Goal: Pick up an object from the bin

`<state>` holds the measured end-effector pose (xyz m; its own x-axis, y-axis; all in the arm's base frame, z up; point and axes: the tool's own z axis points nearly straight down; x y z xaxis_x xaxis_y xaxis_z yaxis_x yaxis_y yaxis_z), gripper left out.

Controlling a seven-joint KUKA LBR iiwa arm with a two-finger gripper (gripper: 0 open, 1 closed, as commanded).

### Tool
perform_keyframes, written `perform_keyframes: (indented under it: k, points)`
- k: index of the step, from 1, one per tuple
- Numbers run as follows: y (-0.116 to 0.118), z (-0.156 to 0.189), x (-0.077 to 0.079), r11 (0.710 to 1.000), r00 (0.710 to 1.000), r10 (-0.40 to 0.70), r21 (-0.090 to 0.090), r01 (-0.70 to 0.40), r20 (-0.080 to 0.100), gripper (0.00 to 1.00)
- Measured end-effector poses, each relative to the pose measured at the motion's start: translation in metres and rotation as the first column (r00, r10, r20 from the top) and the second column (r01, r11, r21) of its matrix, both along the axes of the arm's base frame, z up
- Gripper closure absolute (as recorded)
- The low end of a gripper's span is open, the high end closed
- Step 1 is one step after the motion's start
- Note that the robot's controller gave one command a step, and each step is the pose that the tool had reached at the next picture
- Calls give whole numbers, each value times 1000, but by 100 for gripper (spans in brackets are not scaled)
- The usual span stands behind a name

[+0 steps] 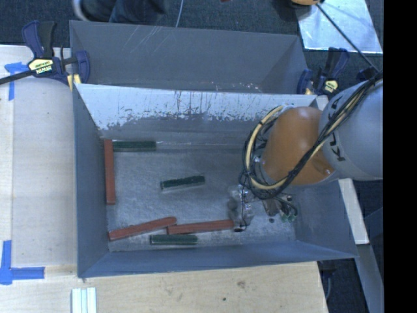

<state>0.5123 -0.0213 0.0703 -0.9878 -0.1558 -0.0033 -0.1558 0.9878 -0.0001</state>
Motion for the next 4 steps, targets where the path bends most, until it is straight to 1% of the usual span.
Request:
perform_keyframes:
  k: [1, 2, 3, 4]
  points:
    - [0, 0, 0, 1000, 1000, 0, -1, 0, 0, 0]
    - [0, 0, 0, 1000, 1000, 1, -1, -1, 0, 0]
    - [41, 8, -16, 989, 989, 146, 0, -146, -4, 100]
    - [41, 8, -16, 989, 989, 146, -1, -146, -4, 100]
